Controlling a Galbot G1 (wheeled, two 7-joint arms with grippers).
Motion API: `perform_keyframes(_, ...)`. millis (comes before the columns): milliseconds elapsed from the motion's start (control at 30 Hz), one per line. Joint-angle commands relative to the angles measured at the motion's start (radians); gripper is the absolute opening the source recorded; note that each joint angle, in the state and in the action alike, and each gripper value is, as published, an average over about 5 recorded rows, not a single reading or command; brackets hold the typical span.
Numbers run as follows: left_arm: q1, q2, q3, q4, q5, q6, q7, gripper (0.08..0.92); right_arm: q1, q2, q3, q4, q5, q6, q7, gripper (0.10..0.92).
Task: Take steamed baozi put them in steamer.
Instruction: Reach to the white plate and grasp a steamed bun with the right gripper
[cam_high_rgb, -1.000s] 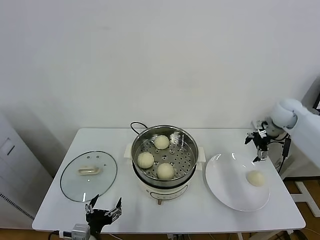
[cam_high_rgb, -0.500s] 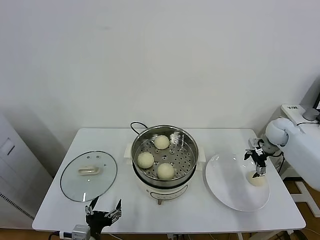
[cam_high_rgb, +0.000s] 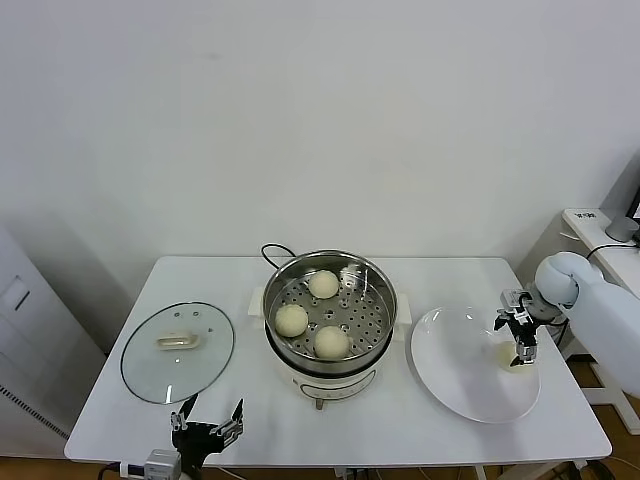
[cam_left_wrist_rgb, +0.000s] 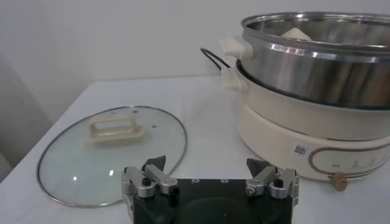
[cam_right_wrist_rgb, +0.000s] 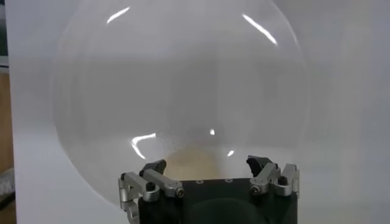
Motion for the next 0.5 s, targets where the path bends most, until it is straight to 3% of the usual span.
perform_keyframes(33, 0.001, -0.019, 0.001, 0.001, 0.0, 0.002, 0.001, 0.823, -0.032, -0.001, 0.04, -0.002, -0.035, 0.005, 0.0, 0.823)
perform_keyframes(500, -0.001, -0.016, 0.002, 0.007, 0.001, 0.006, 0.001, 0.823, -0.066, 0.031, 0.078, -0.031, -0.074, 0.011, 0.021, 0.823)
